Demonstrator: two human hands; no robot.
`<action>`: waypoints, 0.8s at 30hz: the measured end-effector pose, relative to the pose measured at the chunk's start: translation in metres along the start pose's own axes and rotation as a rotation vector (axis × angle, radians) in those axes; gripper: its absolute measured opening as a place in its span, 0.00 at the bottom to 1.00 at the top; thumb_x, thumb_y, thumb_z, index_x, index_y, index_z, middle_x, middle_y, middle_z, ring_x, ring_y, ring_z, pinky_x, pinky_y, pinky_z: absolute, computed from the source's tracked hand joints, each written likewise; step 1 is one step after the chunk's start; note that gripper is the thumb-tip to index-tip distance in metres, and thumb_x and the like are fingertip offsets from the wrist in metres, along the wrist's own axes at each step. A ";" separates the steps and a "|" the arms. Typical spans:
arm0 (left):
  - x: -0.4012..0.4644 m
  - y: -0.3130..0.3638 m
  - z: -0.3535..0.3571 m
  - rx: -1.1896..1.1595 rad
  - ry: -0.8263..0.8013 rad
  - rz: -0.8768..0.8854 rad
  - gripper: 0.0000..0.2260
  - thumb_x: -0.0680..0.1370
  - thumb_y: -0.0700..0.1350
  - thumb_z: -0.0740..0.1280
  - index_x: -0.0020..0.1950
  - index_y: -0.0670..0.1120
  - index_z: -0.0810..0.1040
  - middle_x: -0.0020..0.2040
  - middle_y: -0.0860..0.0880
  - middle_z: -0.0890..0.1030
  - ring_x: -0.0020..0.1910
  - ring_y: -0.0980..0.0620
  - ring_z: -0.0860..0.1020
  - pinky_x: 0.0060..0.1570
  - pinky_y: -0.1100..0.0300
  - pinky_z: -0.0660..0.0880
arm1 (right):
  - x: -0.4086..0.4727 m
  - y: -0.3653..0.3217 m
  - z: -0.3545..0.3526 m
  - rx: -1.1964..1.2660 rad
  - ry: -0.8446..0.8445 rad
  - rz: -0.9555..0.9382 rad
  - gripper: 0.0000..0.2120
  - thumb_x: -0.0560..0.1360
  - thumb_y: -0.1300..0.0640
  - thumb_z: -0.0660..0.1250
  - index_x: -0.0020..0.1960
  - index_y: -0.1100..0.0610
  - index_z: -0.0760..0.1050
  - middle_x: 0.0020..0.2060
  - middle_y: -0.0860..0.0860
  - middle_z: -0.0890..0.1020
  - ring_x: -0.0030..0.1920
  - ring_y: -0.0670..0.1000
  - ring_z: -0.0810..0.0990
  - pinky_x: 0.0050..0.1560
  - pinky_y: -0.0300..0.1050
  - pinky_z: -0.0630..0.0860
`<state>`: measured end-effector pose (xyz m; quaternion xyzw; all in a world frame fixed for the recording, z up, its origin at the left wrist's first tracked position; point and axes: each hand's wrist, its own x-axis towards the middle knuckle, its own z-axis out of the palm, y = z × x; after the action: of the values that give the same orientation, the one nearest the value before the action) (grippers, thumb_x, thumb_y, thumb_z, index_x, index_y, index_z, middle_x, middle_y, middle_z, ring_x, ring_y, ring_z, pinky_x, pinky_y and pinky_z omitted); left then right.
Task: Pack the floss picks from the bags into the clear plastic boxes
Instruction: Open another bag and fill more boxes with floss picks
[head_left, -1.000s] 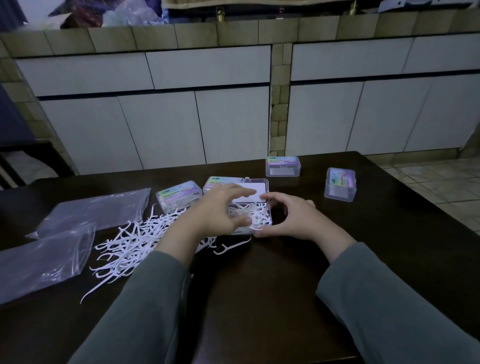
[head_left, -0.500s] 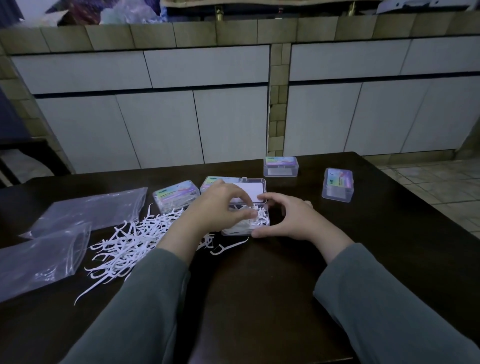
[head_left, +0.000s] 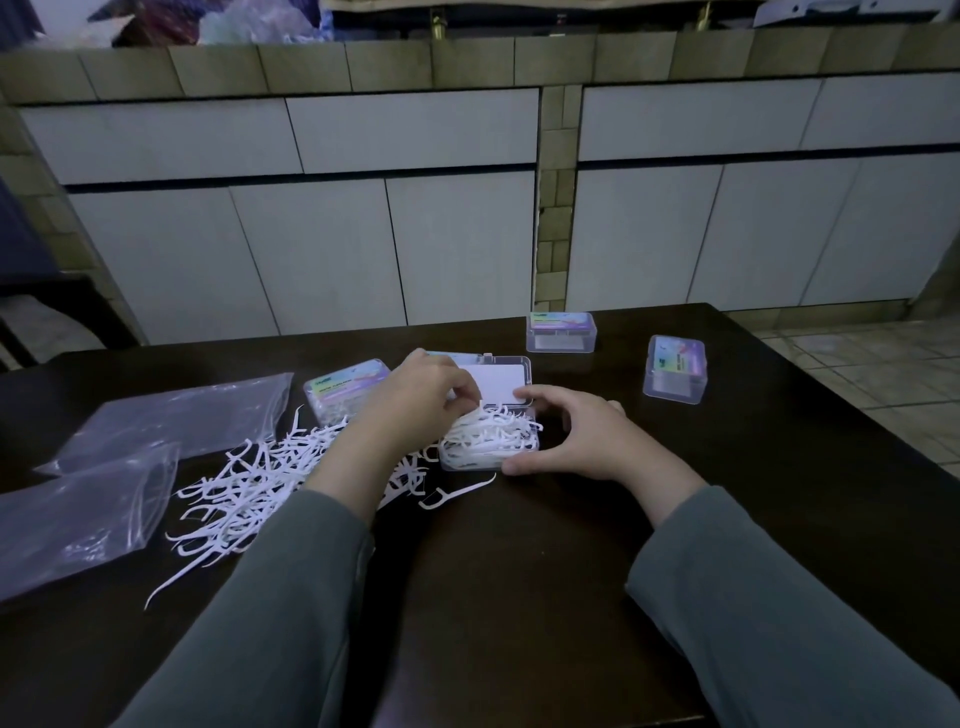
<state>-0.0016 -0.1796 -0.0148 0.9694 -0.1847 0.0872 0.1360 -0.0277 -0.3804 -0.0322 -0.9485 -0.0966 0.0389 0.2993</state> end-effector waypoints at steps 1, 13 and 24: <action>0.000 -0.001 -0.001 0.007 0.009 0.000 0.07 0.79 0.47 0.65 0.55 0.54 0.81 0.58 0.54 0.76 0.58 0.54 0.66 0.52 0.59 0.66 | 0.000 0.000 0.000 0.000 -0.001 -0.001 0.41 0.64 0.35 0.74 0.73 0.38 0.61 0.66 0.42 0.72 0.67 0.50 0.66 0.69 0.54 0.62; -0.011 -0.002 -0.006 -0.073 0.026 -0.007 0.06 0.78 0.47 0.67 0.52 0.53 0.83 0.51 0.56 0.79 0.50 0.58 0.71 0.48 0.62 0.69 | -0.002 -0.001 -0.001 -0.006 -0.013 0.008 0.41 0.64 0.35 0.74 0.72 0.37 0.61 0.71 0.44 0.68 0.69 0.52 0.64 0.70 0.56 0.62; -0.032 -0.033 -0.024 -0.299 -0.013 -0.164 0.07 0.76 0.51 0.69 0.54 0.56 0.81 0.49 0.55 0.80 0.41 0.61 0.72 0.37 0.64 0.67 | -0.002 0.000 0.000 0.004 -0.013 0.011 0.41 0.64 0.35 0.75 0.73 0.36 0.61 0.72 0.45 0.67 0.69 0.54 0.62 0.68 0.53 0.64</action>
<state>-0.0216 -0.1323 -0.0070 0.9508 -0.1167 0.0409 0.2841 -0.0297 -0.3812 -0.0321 -0.9481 -0.0933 0.0470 0.3002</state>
